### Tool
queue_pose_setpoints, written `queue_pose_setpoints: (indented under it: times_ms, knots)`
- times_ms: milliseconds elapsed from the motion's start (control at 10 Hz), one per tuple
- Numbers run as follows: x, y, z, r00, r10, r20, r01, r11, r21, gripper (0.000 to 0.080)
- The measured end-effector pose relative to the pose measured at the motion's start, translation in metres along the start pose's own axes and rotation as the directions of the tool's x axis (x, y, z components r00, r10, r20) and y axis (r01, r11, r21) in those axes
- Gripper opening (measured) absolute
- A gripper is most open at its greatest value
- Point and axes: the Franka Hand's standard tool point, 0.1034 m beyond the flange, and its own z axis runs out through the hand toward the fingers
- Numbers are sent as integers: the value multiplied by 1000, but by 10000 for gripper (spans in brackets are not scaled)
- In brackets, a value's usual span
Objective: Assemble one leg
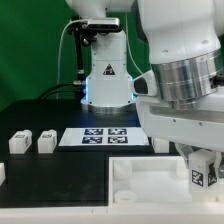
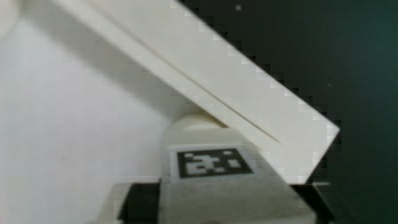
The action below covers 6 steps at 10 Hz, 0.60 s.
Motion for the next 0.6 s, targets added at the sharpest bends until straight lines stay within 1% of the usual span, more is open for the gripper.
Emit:
queue_pose_setpoints:
  times_ms: [100, 200, 300, 400, 500, 600]
  knots:
    - [-1, -1, 1, 981, 192, 19, -192, 981, 31, 294]
    - [-1, -2, 2, 926, 375, 38, -377, 924, 66, 294]
    - [-2, -2, 2, 895, 443, 50, -446, 892, 73, 294]
    - [-2, -3, 1, 812, 580, 67, -584, 809, 71, 294]
    - [-1, -3, 2, 793, 606, 69, -610, 790, 69, 294]
    - [-1, -2, 2, 724, 686, 75, -690, 721, 65, 294]
